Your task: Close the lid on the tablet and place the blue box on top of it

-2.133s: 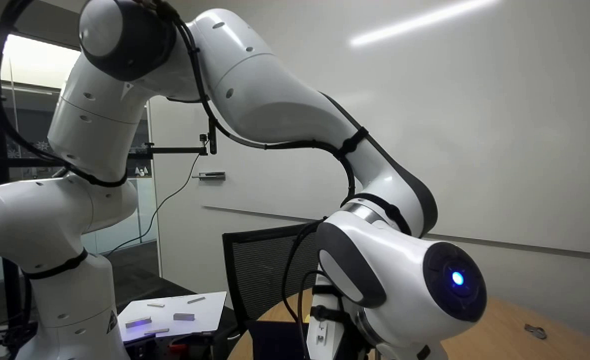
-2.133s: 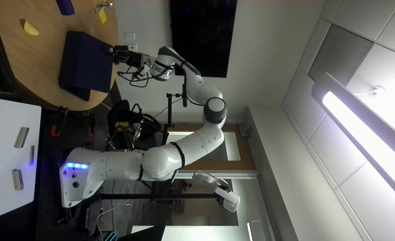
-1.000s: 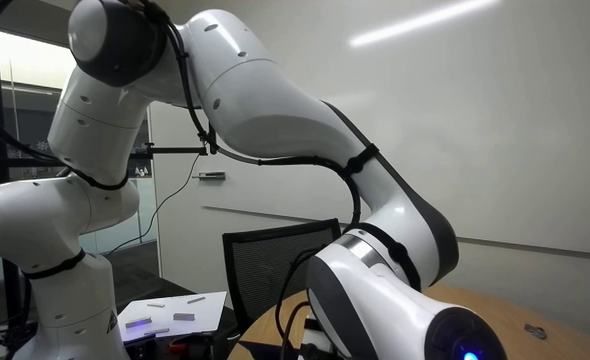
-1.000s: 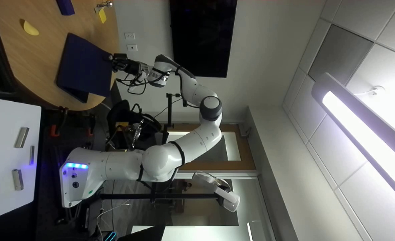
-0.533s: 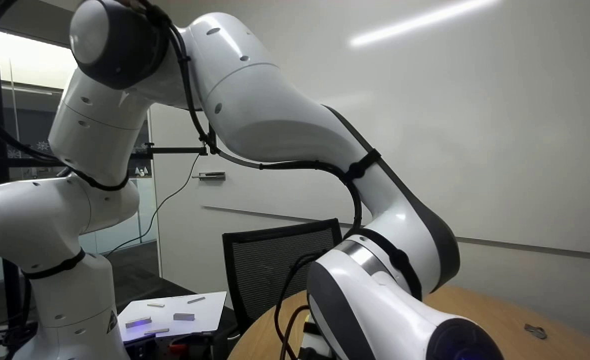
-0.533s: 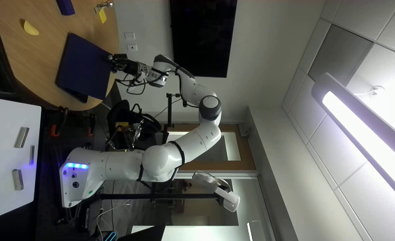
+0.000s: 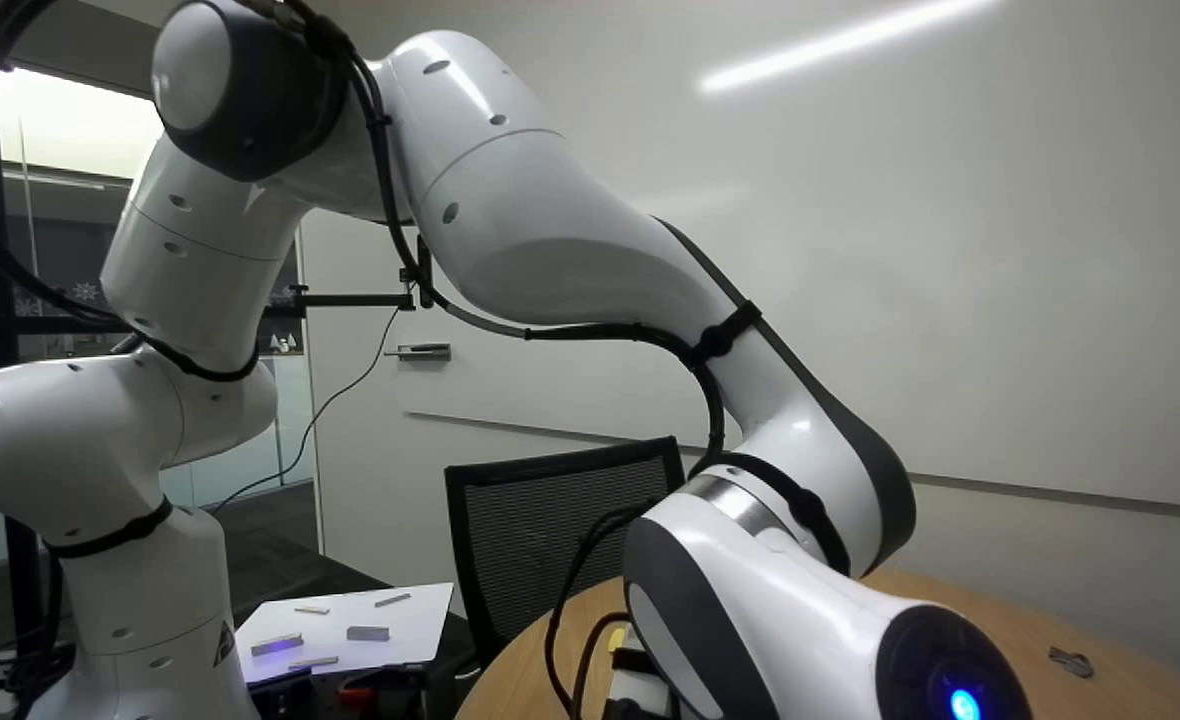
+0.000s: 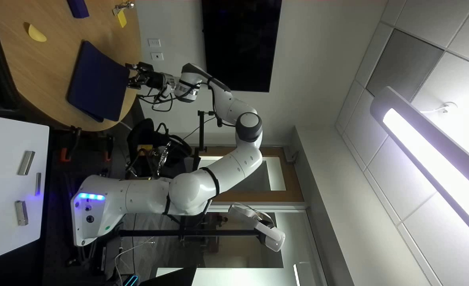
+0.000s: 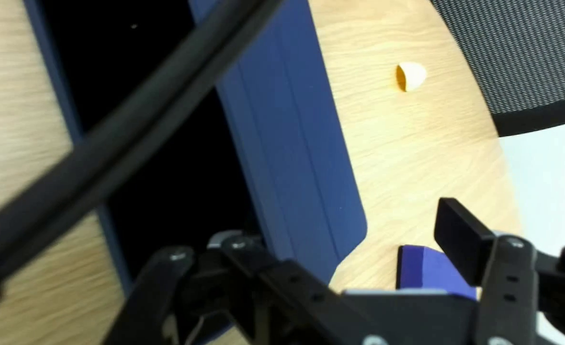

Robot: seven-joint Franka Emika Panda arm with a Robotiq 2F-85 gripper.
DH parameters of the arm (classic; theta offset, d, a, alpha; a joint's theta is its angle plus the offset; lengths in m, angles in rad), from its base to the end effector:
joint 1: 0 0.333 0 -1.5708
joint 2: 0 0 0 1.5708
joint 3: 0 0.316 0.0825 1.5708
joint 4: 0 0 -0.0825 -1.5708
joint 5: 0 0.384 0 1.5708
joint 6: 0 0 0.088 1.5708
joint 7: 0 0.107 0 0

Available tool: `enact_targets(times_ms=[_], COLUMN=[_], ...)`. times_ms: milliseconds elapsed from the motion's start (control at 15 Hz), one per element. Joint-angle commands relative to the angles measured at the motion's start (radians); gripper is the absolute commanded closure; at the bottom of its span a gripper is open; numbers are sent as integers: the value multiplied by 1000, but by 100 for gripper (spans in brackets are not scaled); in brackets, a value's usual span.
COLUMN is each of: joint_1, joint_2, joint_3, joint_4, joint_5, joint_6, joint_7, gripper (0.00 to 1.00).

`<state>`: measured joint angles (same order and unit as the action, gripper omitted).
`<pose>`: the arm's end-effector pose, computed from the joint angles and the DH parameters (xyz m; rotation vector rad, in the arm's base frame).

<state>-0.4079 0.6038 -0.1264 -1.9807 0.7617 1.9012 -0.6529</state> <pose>0.4874 -0.2326 0.1350 -2.2954 0.4565 0.2765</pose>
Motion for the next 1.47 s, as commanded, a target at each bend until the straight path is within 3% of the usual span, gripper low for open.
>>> enact_targets(times_ms=[0,400,667,933,1400], joint_1=[73,184,256,317,442], joint_2=[-89,-255,-310,-307,-312], joint_3=[-43,-36,0,72,192], joint_4=[-27,-73,-84,-76,-60], joint_5=[-119,-458,-656,-753,-848], joint_6=[92,216,231,233,367], joint_7=[125,370,424,390,411], gripper=[0,0,0,0,0])
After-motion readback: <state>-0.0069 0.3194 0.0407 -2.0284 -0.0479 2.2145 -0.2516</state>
